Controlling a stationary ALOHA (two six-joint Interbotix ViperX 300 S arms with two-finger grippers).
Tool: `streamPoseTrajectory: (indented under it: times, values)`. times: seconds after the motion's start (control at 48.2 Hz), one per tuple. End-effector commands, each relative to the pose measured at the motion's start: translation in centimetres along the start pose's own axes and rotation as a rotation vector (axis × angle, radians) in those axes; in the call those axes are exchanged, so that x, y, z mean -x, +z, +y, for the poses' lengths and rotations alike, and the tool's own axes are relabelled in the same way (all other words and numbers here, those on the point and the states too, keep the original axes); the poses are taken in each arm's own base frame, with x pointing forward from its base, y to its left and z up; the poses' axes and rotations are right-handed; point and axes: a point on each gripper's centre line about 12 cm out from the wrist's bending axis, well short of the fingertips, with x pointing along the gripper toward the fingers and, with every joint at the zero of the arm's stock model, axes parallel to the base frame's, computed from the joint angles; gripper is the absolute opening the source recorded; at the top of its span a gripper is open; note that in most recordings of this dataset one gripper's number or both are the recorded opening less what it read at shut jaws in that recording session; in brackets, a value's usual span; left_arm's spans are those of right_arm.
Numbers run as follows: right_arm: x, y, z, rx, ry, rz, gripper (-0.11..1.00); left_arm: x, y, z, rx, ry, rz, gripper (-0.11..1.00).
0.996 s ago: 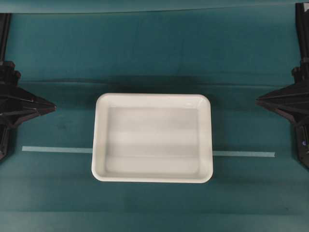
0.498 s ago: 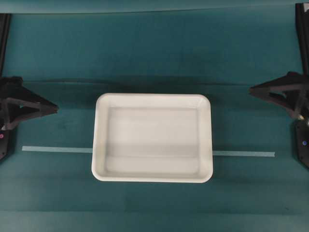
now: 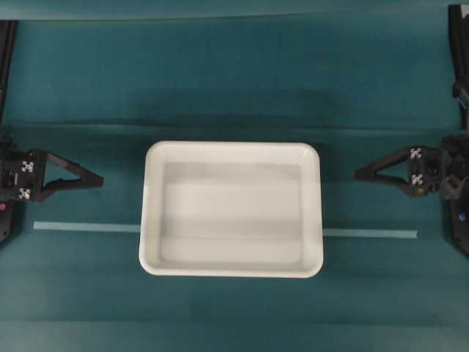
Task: Lift the white case with both hands.
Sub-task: 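Move both open grippers inward toward the short sides of the white tray, then lower both grippers onto the tray's left and right rims and close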
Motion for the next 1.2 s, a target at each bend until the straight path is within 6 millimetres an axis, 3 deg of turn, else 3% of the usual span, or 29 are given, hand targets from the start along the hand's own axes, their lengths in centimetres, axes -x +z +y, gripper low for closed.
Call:
streamPoseTrajectory:
  times: [0.0, 0.145, 0.228, 0.374, 0.457, 0.54, 0.913, 1.183]
  values:
    - [-0.7, -0.1, -0.6, 0.003, -0.039, 0.004, 0.01, -0.4, 0.1, 0.4, -0.003, 0.020, -0.004, 0.00]
    - [-1.1, -0.2, -1.1, 0.003, -0.067, 0.011, 0.12, -0.5, -0.2, 1.6, -0.001, 0.058, 0.001, 0.17]
    - [-1.2, -0.2, -1.2, 0.002, -0.074, 0.014, 0.28, -0.7, -0.3, 2.0, -0.001, 0.078, 0.010, 0.39]
    - [-1.2, -0.2, -1.3, 0.006, -0.081, 0.015, 0.68, -1.2, -0.7, 2.7, 0.000, 0.132, 0.036, 0.82]
    - [-1.2, -0.4, -2.0, -0.003, -0.102, 0.023, 0.86, -1.6, -1.1, 3.1, -0.004, 0.151, 0.053, 0.97]
    - [-1.3, -0.5, -2.4, -0.007, -0.118, 0.025, 0.93, -1.9, -1.3, 3.6, -0.003, 0.175, 0.066, 0.95]
    - [-2.4, -1.3, -5.1, 0.009, -0.166, 0.012, 0.93, -2.9, -2.4, 7.9, 0.006, 0.225, 0.056, 0.92]
    - [-4.7, -2.7, -6.0, 0.018, -0.133, -0.019, 0.93, -4.0, -3.1, 9.2, 0.003, 0.249, 0.077, 0.92]
